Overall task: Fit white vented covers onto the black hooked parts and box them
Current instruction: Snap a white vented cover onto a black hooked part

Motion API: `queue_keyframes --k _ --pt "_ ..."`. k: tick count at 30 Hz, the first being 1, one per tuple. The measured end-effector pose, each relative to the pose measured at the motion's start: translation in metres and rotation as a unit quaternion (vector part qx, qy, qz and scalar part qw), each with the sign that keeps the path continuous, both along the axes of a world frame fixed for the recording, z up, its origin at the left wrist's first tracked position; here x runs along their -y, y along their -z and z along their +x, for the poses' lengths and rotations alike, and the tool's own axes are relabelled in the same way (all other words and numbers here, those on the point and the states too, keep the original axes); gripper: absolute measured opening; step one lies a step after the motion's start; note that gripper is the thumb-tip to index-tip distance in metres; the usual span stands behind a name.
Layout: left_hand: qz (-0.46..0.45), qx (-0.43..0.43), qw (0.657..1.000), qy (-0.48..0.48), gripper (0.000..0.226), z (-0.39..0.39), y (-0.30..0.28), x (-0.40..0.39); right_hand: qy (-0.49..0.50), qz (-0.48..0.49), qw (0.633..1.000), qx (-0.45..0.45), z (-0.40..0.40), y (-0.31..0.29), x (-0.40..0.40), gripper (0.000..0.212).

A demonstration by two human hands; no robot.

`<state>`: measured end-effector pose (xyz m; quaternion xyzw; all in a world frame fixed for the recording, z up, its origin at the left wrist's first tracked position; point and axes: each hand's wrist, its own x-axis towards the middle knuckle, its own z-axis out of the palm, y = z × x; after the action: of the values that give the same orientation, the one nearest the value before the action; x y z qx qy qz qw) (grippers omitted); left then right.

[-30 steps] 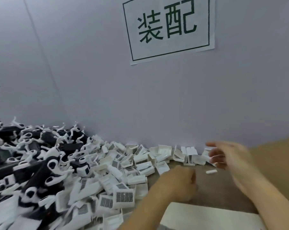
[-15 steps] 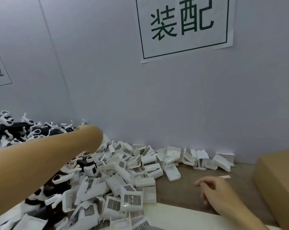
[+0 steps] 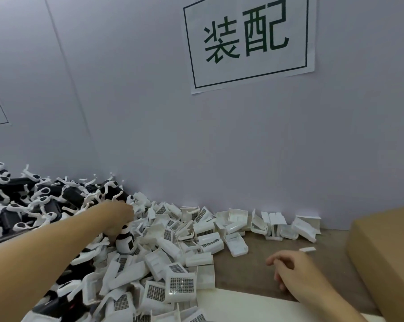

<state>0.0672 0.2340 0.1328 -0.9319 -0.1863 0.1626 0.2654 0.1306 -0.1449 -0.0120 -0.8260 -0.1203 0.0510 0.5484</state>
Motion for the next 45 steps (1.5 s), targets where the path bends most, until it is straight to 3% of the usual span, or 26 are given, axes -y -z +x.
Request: queue_keyframes --k 3,6,9,11,13,15,16,20,22,27,31,33,36,38,41,43,45 --pt "-0.071 0.061 0.996 0.011 0.02 -0.003 -0.01 -0.002 0.003 0.006 1.0 -0.001 0.0 -0.001 -0.001 0.029" --pt "-0.145 0.155 0.976 0.051 0.029 0.005 -0.016 0.003 0.007 0.006 1.0 0.003 0.001 0.0 0.0 0.028" --pt "-0.304 0.316 0.895 0.077 0.015 0.018 -0.016 0.026 0.006 0.009 1.0 0.001 0.002 0.0 0.0 0.029" --pt "-0.416 0.433 0.798 0.052 0.021 0.026 -0.016 0.055 0.005 0.011 1.0 -0.002 0.002 0.001 0.0 0.028" --pt "-0.582 0.508 0.635 -0.013 0.027 0.033 -0.015 0.09 0.009 0.017 1.0 -0.003 0.002 0.001 0.0 0.028" --pt "-0.72 0.502 0.475 -0.061 0.026 0.035 -0.01 0.128 0.012 0.028 1.0 0.001 0.001 0.001 0.0 0.028" --pt "-0.763 0.488 0.416 -0.081 0.026 0.036 -0.004 0.147 0.014 0.035 0.999 0.005 0.001 0.001 0.0 0.029" --pt "-0.855 0.428 0.246 -0.162 0.018 0.038 0.043 0.217 0.023 0.053 0.998 0.033 -0.001 -0.002 0.001 0.031" --pt "-0.878 0.392 0.195 -0.191 0.02 0.037 0.072 0.247 0.035 0.06 0.997 0.044 -0.001 -0.003 0.001 0.032" --pt "-0.854 0.426 0.206 -0.217 0.021 0.041 0.117 0.263 0.049 0.098 0.993 0.036 -0.002 -0.009 -0.002 0.041" --pt "-0.827 0.464 0.251 -0.195 0.02 0.04 0.121 0.255 -0.004 0.066 0.995 0.069 -0.008 -0.012 0.0 0.04" --pt "-0.841 0.454 0.223 -0.19 0.023 0.039 0.12 0.256 -0.051 0.08 0.993 0.075 -0.012 -0.014 0.0 0.036" --pt "-0.904 0.37 0.133 -0.169 0.03 0.035 0.118 0.259 -0.082 0.091 0.991 0.061 -0.014 -0.011 -0.001 0.047" --pt "-0.934 0.312 0.127 -0.116 0.03 0.033 0.118 0.262 -0.028 0.085 0.992 0.087 -0.012 -0.009 -0.002 0.056" --pt "-0.945 0.265 0.187 -0.041 0.029 0.033 0.121 0.27 0.028 0.086 0.986 0.137 -0.006 -0.006 0.003 0.04" --pt "-0.933 0.271 0.237 -0.018 0.021 0.034 0.125 0.272 0.025 0.082 0.988 0.126 -0.003 -0.005 0.006 0.033" --pt "-0.921 0.288 0.262 -0.014 0.018 0.035 0.129 0.271 0.009 0.074 0.992 0.105 -0.002 -0.004 0.006 0.034"
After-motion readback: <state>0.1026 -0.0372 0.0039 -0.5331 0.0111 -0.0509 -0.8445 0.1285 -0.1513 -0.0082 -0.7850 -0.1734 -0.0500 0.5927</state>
